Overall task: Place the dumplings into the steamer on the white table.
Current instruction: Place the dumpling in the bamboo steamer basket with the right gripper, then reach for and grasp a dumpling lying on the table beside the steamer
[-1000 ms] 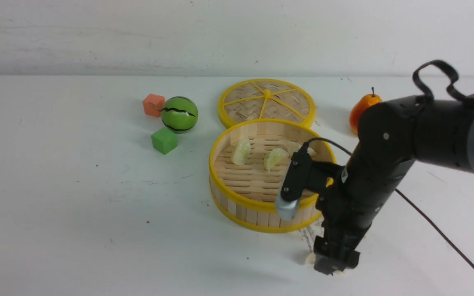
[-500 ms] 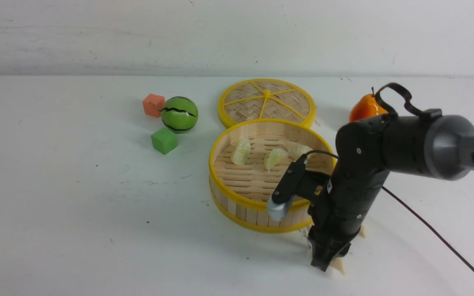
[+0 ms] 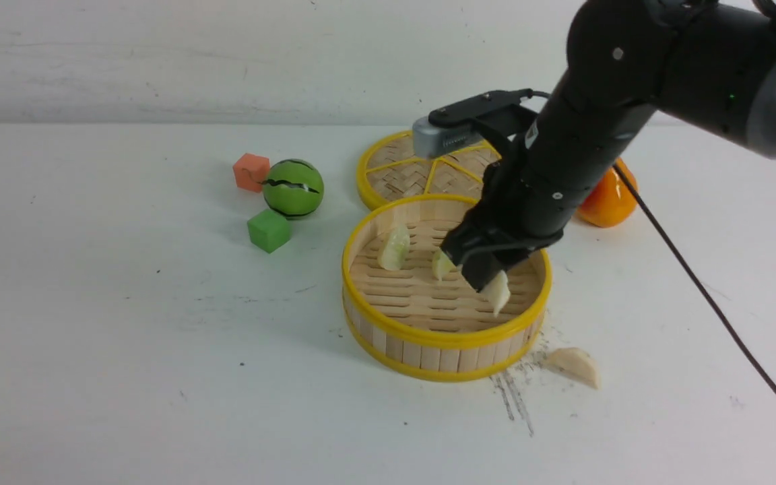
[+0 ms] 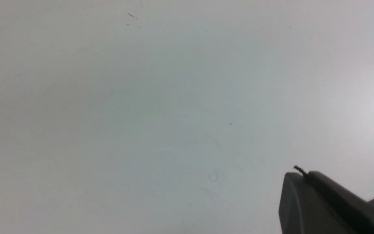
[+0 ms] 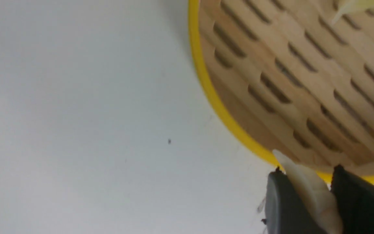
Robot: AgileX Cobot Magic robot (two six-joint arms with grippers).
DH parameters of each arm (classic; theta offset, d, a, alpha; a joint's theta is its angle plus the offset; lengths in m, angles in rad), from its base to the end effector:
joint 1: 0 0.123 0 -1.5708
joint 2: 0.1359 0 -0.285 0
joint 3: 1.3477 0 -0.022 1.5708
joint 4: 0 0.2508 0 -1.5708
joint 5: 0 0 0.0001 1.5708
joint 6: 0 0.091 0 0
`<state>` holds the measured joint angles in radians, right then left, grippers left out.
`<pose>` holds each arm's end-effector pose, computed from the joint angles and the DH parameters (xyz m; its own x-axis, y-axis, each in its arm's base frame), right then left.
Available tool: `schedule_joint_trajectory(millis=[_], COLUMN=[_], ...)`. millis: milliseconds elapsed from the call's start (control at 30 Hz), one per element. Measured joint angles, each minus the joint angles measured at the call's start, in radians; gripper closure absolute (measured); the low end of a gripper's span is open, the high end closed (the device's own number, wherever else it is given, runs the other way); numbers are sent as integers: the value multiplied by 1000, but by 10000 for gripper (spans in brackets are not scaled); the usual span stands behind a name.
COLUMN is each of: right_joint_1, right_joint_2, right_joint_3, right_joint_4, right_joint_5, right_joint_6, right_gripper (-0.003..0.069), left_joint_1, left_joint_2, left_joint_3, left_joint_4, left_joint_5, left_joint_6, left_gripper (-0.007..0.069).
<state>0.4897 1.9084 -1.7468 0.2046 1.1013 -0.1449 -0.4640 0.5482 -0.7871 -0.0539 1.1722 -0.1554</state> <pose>0.3600 0.2106 0.2976 -0.7835 -0.4748 -0.4008 -0.5663 0.8111 0.1463 0.0605 -0.0353 0.3362 -0.7424 0.1756 -0.6465 0.3516 0.9236 -0.1529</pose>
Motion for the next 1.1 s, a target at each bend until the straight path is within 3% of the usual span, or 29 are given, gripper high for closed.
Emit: schedule_joint_trajectory(millis=[633, 733, 933, 1100], right_joint_1=[45, 45, 45, 45], right_joint_2=[356, 356, 356, 303], right_joint_3=[-242, -245, -265, -294], right_joint_4=[-74, -74, -74, -81], right_joint_5=[-77, -79, -15, 117], right_joint_6=[132, 132, 134, 68], right_gripper=[468, 391, 162, 96], left_joint_1=[0, 0, 0, 0], left_joint_2=[0, 0, 0, 0], left_joint_3=[0, 0, 0, 0], left_joint_4=[1, 1, 2, 2], left_joint_5=[22, 27, 28, 44], left_joint_6=[0, 0, 0, 0], left_gripper=[628, 623, 618, 618])
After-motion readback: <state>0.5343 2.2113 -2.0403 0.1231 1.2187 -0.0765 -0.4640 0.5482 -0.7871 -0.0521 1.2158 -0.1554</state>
